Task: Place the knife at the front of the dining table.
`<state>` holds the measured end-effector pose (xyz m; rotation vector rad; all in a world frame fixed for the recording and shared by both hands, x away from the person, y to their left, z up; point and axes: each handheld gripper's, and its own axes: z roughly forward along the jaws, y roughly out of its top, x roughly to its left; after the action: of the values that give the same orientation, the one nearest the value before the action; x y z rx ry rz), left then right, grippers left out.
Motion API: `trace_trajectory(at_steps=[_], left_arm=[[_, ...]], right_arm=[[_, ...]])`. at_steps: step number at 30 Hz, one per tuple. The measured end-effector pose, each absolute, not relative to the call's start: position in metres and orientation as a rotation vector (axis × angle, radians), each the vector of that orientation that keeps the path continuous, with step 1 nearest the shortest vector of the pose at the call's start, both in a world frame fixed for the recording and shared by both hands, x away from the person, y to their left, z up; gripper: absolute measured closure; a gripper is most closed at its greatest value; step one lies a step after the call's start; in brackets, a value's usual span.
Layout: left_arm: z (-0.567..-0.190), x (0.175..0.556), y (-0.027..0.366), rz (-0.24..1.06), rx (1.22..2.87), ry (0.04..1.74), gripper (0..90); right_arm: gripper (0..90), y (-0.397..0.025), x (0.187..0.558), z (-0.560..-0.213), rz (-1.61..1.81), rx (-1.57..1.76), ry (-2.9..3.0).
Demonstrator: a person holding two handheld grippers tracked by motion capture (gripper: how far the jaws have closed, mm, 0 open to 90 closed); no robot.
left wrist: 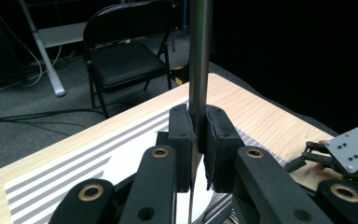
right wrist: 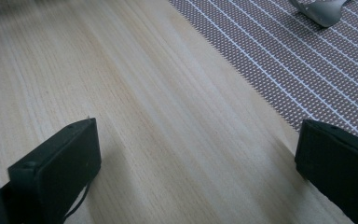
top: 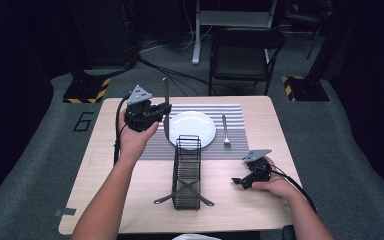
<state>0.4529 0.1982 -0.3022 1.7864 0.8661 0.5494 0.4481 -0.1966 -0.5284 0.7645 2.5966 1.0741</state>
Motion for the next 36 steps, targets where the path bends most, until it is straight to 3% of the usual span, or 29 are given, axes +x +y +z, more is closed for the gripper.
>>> trace_trajectory(at_steps=[36], left_arm=[[-0.388, 0.5, 0.229, 0.636, 1.828, 1.113, 82.8]], right_arm=[[0.0, -0.197, 0.449, -0.528, 1.074, 0.755, 2.596]])
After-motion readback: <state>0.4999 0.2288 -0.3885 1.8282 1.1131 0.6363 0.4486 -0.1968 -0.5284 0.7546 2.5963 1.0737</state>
